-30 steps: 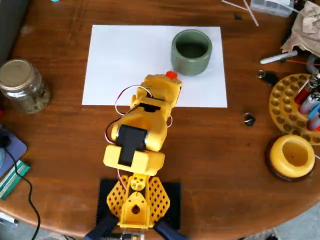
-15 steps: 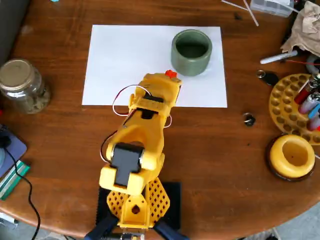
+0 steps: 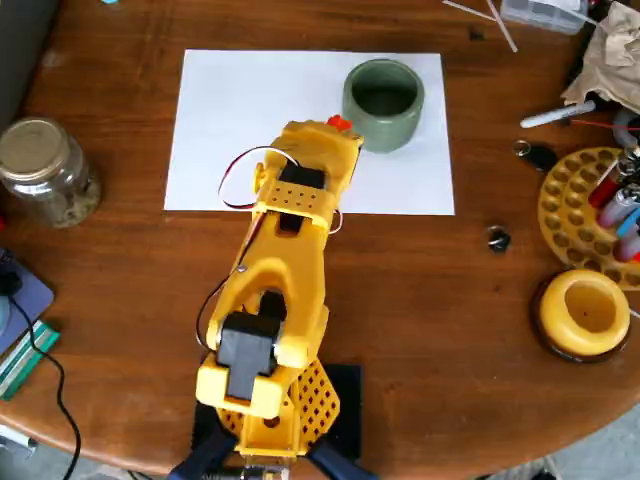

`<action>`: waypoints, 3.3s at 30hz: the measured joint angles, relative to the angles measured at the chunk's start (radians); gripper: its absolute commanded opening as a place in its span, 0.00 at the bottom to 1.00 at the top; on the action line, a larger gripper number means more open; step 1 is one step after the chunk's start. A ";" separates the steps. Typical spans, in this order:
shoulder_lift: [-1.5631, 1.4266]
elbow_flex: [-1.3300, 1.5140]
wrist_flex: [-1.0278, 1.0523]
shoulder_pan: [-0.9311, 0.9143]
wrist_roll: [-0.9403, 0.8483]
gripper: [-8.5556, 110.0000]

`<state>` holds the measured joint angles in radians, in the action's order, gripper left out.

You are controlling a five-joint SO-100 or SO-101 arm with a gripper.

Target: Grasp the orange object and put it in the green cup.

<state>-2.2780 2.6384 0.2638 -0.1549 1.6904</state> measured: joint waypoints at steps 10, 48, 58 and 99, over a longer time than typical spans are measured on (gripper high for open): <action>0.083 -0.127 -0.035 0.000 -0.037 0.07; 0.592 -0.445 -0.344 -0.078 -0.175 0.07; 0.594 -0.445 -0.347 -0.100 -0.181 0.07; 0.453 -0.399 -0.129 -0.084 -0.270 0.07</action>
<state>-1.8254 2.2396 0.1350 -0.2393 1.4205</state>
